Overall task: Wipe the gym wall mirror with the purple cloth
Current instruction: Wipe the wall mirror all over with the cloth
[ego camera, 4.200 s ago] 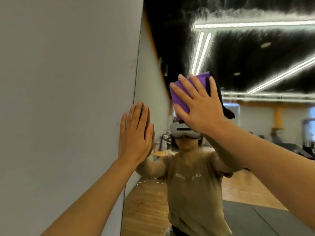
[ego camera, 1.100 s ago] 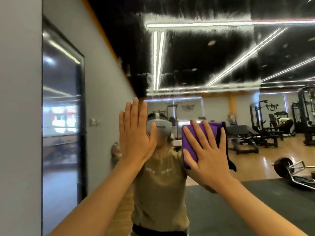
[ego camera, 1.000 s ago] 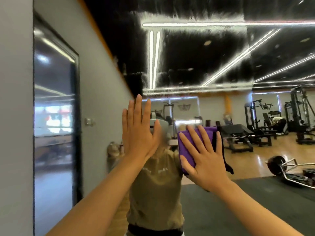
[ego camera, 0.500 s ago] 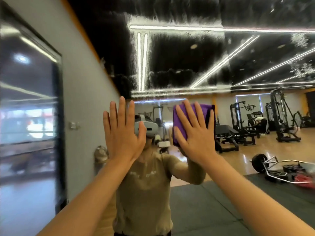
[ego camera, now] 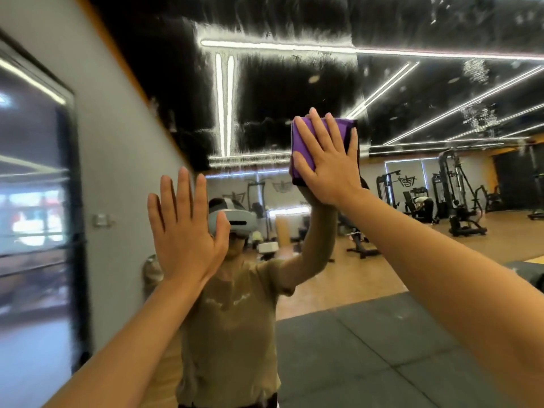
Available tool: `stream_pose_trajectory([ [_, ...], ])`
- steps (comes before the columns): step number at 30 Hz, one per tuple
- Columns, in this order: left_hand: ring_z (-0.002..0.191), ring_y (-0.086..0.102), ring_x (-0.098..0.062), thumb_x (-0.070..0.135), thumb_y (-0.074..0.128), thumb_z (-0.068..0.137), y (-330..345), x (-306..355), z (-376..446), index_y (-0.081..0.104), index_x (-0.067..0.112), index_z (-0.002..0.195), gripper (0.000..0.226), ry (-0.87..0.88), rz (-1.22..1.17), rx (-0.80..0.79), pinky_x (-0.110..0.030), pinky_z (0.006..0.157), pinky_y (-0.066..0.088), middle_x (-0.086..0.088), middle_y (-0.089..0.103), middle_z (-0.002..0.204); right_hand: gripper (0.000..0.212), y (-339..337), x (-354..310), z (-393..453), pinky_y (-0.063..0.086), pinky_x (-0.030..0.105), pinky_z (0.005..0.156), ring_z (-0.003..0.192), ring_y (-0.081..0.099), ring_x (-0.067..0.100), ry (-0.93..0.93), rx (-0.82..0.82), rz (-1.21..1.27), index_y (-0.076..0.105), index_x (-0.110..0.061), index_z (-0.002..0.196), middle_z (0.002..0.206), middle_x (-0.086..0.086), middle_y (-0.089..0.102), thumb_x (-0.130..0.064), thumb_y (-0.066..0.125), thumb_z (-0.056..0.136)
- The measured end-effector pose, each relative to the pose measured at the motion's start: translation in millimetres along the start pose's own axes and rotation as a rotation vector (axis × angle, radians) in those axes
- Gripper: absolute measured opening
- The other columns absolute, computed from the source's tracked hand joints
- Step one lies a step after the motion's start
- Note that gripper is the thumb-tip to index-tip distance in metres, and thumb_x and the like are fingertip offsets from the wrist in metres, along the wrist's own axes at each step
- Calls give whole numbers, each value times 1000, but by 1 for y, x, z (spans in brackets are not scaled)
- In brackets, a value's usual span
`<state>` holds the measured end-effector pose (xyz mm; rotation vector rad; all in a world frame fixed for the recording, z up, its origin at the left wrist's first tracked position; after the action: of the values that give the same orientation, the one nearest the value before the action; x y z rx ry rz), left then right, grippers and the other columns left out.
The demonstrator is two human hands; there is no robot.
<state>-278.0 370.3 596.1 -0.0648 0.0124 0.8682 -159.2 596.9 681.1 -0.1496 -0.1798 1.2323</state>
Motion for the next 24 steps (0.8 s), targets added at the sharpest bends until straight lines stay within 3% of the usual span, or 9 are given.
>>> stream_pose_trajectory([
  [6, 155, 3, -32, 49, 27, 98, -2, 0, -2, 18, 16, 161, 72, -2, -28, 2, -40, 124, -11, -11, 8, 169, 66, 22, 4, -114, 4, 62, 121, 156, 3, 25, -4, 55, 50, 14, -29, 161, 169, 2, 10, -54, 25, 101],
  [9, 155, 4, -34, 50, 31, 97, -2, 1, -3, 19, 14, 161, 74, -6, -20, 11, -45, 124, -6, -12, 10, 168, 67, 30, 7, -151, 4, 62, 122, 156, 4, 24, -55, 39, 35, 12, -31, 161, 169, 1, 12, -54, 28, 100],
  [19, 154, 9, -36, 49, 34, 96, -2, 1, -2, 25, 12, 159, 74, 0, -26, 45, -50, 124, 1, -14, 15, 167, 70, -5, 37, -8, -3, 54, 123, 156, 1, 24, 16, 6, -11, 11, -32, 161, 170, -2, 6, -61, 17, 98],
  [24, 154, 7, -34, 48, 37, 96, -2, 1, -3, 24, 13, 159, 74, -2, -36, 44, -48, 124, 0, -13, 14, 168, 70, 6, 28, -54, -7, 51, 123, 156, -1, 23, 0, 34, 34, 8, -30, 161, 169, -1, 5, -61, 20, 99],
])
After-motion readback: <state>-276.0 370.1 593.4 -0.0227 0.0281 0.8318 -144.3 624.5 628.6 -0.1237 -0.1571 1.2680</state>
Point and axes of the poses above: each hand's wrist, its own z-axis towards the middle knuckle, its own y-axis out of the palm, x = y × z, the point moved 6 cm from there along z, towards the middle knuckle
